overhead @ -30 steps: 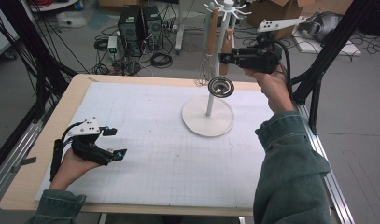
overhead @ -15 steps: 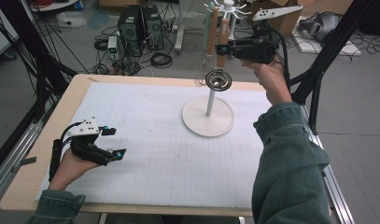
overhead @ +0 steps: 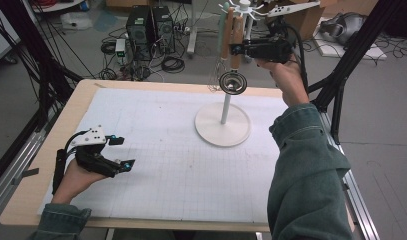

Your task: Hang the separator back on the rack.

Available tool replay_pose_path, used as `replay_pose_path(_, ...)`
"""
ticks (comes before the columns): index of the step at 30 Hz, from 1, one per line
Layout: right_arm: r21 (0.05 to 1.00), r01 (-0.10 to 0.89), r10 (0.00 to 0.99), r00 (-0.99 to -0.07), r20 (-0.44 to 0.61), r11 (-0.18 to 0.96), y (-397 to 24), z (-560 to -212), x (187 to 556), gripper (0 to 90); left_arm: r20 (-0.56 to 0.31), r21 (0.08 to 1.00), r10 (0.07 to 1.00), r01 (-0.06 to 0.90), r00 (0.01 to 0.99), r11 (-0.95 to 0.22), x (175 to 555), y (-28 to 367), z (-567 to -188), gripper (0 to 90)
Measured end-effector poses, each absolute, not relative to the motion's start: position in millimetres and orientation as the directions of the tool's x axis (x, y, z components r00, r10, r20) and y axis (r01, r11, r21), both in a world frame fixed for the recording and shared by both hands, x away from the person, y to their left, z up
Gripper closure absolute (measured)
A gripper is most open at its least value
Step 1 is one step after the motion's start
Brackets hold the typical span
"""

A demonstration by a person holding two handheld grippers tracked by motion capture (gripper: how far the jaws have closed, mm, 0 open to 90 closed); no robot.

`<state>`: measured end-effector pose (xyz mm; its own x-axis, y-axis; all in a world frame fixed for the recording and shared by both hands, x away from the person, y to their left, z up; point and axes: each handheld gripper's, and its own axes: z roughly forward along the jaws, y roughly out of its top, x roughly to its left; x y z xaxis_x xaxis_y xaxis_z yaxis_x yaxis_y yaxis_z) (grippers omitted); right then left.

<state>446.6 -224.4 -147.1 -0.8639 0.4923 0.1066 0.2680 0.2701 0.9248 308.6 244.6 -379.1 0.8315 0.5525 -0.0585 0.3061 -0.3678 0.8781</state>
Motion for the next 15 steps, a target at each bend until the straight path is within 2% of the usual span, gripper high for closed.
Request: replay_pose_path(15,0.929,0.280,0.526,-0.842,0.117,0.243,-227.0,-152.8,452.7,71.1,-0.065,0.878,0.554,0.312,0.830,-0.364,308.5,245.6,-379.3,8.7)
